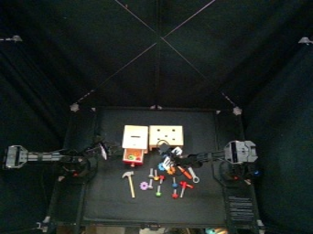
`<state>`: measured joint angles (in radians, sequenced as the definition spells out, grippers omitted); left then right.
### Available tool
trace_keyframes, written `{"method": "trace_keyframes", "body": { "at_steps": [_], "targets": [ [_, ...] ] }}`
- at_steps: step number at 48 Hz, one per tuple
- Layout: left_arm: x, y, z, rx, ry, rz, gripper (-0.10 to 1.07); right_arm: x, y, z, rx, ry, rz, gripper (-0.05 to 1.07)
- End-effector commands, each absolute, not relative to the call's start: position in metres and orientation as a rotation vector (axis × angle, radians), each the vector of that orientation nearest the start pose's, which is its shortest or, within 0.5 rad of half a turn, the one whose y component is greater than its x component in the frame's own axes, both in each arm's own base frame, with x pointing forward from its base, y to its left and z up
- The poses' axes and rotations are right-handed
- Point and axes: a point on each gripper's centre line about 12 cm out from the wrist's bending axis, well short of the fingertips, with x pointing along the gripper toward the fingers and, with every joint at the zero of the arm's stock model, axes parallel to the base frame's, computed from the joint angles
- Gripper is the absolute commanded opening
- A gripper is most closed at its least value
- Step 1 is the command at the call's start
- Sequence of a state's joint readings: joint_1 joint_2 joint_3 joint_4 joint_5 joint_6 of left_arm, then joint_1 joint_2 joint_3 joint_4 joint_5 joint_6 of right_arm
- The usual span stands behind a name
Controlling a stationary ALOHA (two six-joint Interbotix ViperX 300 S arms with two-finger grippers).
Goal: Place blue nut into drawer
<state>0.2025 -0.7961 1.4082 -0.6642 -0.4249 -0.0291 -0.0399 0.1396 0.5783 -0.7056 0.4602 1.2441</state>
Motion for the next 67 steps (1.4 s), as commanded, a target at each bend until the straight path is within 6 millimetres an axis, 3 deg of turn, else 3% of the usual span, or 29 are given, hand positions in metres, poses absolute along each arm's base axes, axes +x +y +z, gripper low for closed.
{"method": "trace_keyframes", "body": {
  "at_steps": [1, 17, 27, 35, 45, 56, 67],
  "targets": [
    [0.177, 0.068, 0.183, -0.622, 0.093, 0.526, 0.84, 0.391, -0.045, 0.148, 0.393, 0.865, -0.568, 0.68],
    [0.178, 0.065, 0.184, -0.598, 0.103, 0.502, 0.84, 0.440, -0.028, 0.217, 0.258, 0.656, -0.444, 0.68],
    [0.182, 0.053, 0.180, -0.496, 0.190, 0.407, 0.84, 0.471, -0.029, 0.236, 0.189, 0.568, -0.402, 0.68],
    [0.184, 0.044, 0.176, -0.405, 0.256, 0.332, 0.84, 0.495, -0.027, 0.232, 0.176, 0.544, -0.367, 0.68],
    [0.183, 0.044, 0.175, -0.412, 0.264, 0.336, 0.84, 0.512, -0.037, 0.222, 0.169, 0.546, -0.384, 0.68],
    [0.183, 0.046, 0.175, -0.420, 0.263, 0.349, 0.84, 0.520, -0.050, 0.213, 0.173, 0.552, -0.409, 0.69],
    [0.183, 0.046, 0.175, -0.427, 0.260, 0.352, 0.84, 0.519, -0.054, 0.207, 0.170, 0.563, -0.417, 0.78]
  ]
}}
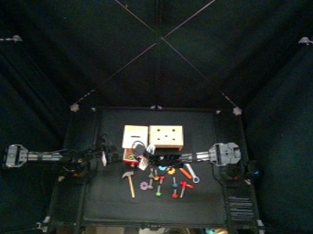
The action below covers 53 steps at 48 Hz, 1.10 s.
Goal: Place blue nut into drawer
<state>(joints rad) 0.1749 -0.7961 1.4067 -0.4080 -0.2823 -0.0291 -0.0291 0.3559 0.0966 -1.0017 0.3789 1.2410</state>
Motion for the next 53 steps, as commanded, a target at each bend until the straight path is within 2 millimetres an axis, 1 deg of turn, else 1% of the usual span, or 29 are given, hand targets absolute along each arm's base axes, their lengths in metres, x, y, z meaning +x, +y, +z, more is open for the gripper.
{"method": "trace_keyframes", "body": {
  "at_steps": [1, 9, 36, 44, 53],
  "targets": [
    [0.183, 0.046, 0.175, -0.428, 0.261, 0.353, 0.84, 0.519, -0.054, 0.207, 0.170, 0.563, -0.417, 0.79],
    [0.183, 0.046, 0.175, -0.428, 0.260, 0.353, 0.84, 0.520, -0.053, 0.207, 0.170, 0.564, -0.415, 0.84],
    [0.182, 0.047, 0.175, -0.444, 0.258, 0.361, 0.84, 0.520, -0.053, 0.208, 0.168, 0.563, -0.415, 0.84],
    [0.183, 0.047, 0.175, -0.446, 0.259, 0.362, 0.84, 0.519, -0.050, 0.212, 0.168, 0.555, -0.410, 0.84],
    [0.183, 0.048, 0.177, -0.452, 0.248, 0.365, 0.84, 0.512, -0.049, 0.220, 0.168, 0.547, -0.407, 0.84]
  ]
}}
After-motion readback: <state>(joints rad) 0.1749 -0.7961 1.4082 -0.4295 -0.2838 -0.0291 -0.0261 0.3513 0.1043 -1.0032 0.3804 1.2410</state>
